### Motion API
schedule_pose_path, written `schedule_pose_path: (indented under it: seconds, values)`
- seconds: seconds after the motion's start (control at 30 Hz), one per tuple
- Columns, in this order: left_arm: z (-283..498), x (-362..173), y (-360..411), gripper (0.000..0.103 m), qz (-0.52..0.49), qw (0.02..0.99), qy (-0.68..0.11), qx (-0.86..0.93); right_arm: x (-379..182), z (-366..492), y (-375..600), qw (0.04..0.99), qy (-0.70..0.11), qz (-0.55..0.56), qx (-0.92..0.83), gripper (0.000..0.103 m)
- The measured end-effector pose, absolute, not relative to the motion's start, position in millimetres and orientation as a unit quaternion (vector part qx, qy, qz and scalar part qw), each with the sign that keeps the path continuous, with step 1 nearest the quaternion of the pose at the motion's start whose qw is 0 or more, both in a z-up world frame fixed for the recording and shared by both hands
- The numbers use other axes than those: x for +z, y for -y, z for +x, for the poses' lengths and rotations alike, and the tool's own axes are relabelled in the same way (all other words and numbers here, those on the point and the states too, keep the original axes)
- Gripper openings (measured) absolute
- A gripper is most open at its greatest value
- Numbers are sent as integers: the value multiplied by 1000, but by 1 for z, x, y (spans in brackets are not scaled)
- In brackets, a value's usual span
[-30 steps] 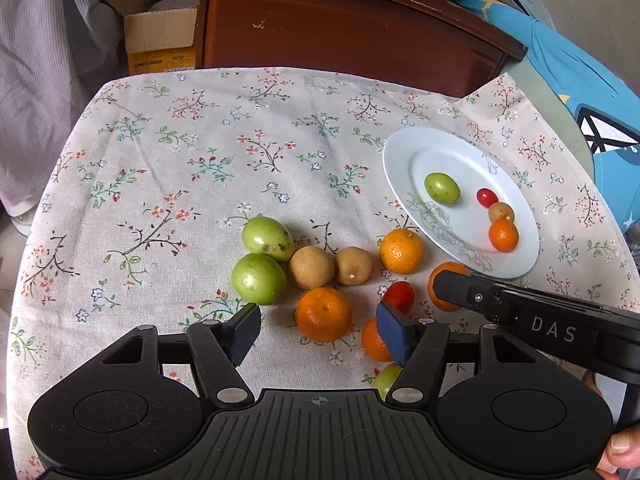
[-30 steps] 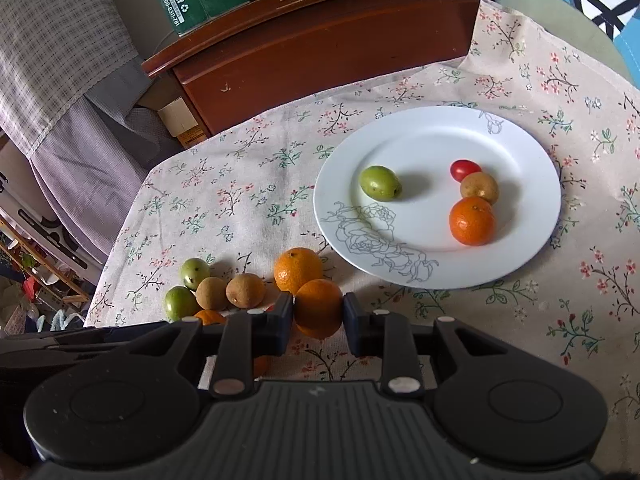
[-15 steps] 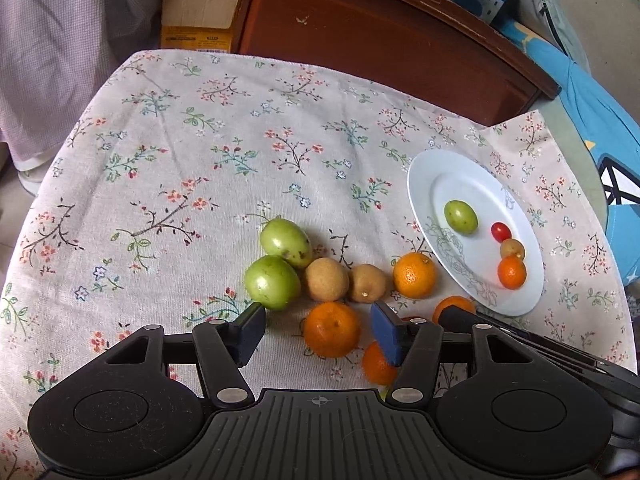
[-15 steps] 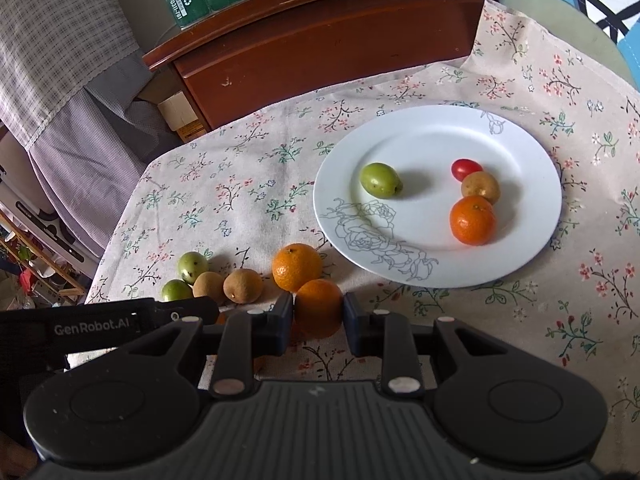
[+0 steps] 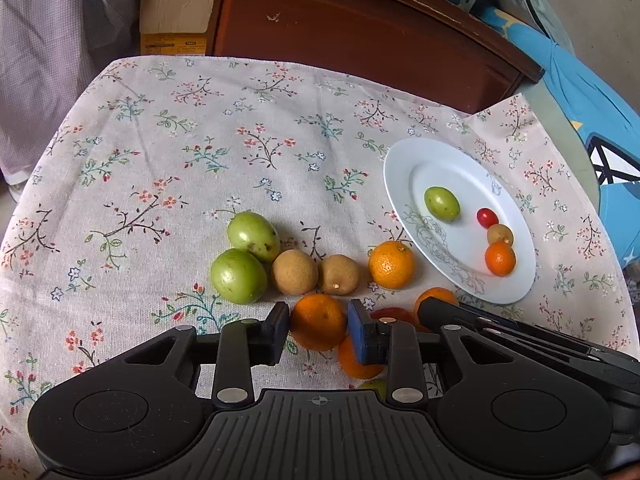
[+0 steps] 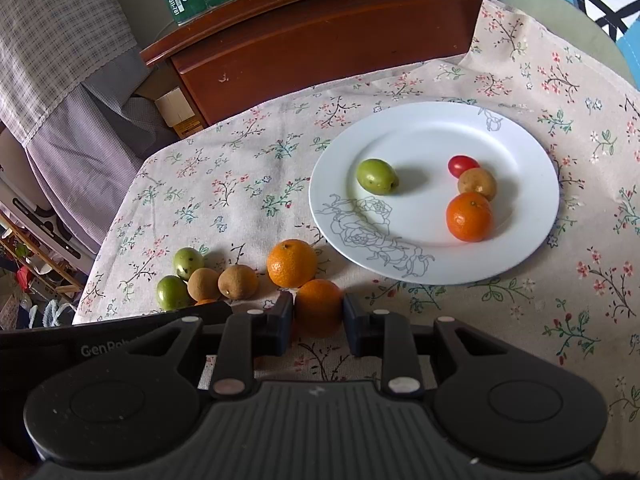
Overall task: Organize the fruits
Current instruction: 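Grasp a mandarin orange with the left gripper while the right gripper holds another mandarin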
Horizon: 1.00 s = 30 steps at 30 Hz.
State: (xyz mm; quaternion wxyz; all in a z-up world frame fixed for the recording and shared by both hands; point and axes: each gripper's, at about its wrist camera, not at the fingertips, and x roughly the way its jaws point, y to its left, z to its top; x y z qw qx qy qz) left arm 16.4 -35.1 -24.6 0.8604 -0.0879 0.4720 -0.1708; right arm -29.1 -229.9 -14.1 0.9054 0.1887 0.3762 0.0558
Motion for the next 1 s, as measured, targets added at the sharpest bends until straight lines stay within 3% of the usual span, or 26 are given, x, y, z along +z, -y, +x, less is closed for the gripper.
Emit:
schedule_pose_path:
  seconds: [0.1, 0.23, 1.0]
  values:
    - [19, -27, 32, 35, -106, 856, -479, -163, -14, -29, 230, 905, -377, 188, 57, 27]
    - [17, -27, 34, 29, -108, 855, -476, -174, -14, -29, 230, 905, -377, 188, 56, 27]
    - [1, 27, 53, 29, -24, 917, -356, -180, 5, -31, 228, 924, -345, 157, 50, 27]
